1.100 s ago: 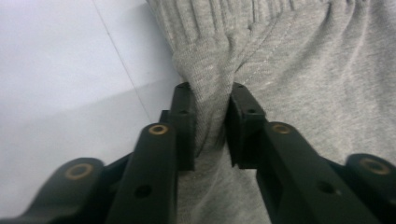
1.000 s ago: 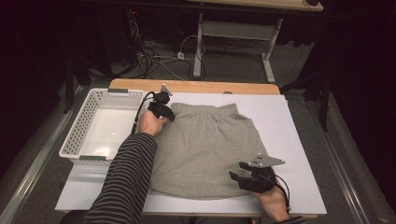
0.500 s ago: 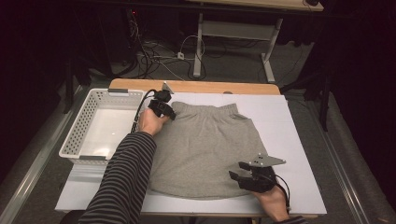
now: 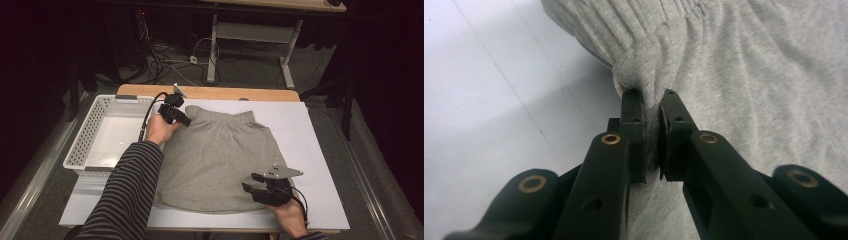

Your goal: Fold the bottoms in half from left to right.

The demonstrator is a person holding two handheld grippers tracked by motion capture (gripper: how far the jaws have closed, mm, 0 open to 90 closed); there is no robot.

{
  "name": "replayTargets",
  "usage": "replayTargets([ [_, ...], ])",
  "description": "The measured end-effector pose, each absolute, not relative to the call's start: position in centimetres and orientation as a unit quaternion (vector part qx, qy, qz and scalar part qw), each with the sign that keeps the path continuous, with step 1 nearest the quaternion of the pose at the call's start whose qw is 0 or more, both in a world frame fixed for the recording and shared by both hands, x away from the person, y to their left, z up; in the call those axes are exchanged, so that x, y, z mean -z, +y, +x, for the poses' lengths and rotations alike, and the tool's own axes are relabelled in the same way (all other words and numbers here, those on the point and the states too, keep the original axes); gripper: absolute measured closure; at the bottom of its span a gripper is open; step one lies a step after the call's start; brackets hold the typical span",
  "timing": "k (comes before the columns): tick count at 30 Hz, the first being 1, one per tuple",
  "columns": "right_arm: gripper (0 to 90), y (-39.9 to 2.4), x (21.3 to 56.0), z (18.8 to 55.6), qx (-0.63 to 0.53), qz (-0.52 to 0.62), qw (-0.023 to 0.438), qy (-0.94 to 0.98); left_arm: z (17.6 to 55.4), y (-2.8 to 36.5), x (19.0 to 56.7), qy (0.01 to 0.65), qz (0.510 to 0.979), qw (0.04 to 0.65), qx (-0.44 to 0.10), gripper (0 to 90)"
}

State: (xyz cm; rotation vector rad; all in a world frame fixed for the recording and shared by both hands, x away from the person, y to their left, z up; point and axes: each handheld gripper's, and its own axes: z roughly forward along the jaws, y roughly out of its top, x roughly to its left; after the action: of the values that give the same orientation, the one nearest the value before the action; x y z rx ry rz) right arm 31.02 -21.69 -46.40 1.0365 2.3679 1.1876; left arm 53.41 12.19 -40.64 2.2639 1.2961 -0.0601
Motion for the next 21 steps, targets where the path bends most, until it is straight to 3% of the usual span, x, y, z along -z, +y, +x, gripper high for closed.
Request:
replayTargets([
  [7,49.6,-19.0,46.3,31.2,-0.412,0.344,0.128,0.834,53.1,12.4,40.2,0.473,0.84,0.266,0.022,81.2],
  [21,59.1,-8.7,46.8,31.6,-0.363,0.265,0.059,0.891,53.0,12.6,40.1,0.462,0.843,0.274,0.026,81.0],
])
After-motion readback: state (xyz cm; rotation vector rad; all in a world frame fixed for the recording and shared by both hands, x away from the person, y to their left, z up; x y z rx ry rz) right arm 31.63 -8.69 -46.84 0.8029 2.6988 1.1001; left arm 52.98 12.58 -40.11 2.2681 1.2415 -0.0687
